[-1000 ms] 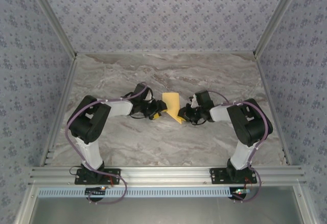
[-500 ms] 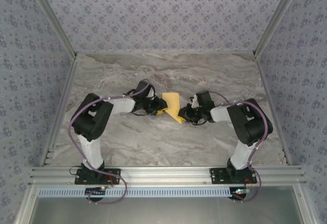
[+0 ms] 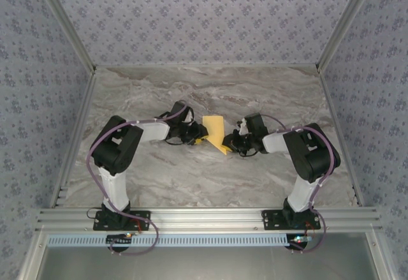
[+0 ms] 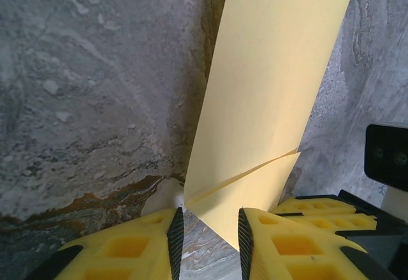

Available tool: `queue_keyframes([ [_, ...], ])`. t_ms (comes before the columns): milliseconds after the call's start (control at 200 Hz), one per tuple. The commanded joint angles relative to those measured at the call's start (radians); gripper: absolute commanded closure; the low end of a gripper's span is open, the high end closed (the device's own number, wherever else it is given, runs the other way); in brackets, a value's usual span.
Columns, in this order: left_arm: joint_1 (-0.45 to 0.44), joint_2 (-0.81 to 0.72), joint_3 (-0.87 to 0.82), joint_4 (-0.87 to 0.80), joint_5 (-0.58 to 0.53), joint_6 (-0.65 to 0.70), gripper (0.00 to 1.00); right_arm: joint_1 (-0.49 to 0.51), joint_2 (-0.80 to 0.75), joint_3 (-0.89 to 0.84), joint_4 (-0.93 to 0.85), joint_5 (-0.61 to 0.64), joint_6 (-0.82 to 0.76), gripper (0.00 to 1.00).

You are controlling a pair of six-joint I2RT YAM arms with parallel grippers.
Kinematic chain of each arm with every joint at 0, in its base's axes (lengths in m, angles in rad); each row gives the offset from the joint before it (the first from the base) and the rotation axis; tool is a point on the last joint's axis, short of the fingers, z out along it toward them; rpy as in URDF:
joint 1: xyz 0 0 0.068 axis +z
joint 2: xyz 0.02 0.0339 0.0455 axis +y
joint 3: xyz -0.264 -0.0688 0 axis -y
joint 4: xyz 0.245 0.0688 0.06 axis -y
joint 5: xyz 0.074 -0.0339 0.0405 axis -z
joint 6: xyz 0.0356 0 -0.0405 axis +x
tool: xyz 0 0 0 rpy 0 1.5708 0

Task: Fold a paper plane with a square sheet of paper (pick it up from the middle)
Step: Fold the wing for the fifth time at the center of the table.

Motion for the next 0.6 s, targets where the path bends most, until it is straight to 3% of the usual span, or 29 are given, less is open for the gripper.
queue_keyframes([
  [0, -0.006, 0.011, 0.002, 0.021, 0.002, -0.017, 0.69, -0.015, 0.023, -0.025, -0.05, 0.03, 0.011, 0.91],
  [355, -0.008, 0.035, 0.029, 0.086, 0.074, -0.012, 0.76, -0.02, 0.023, -0.026, -0.041, 0.024, -0.01, 0.91],
  [595, -0.009, 0.043, 0.014, 0.14, 0.106, -0.015, 0.78, -0.025, 0.022, 0.004, -0.05, -0.013, -0.119, 0.87],
])
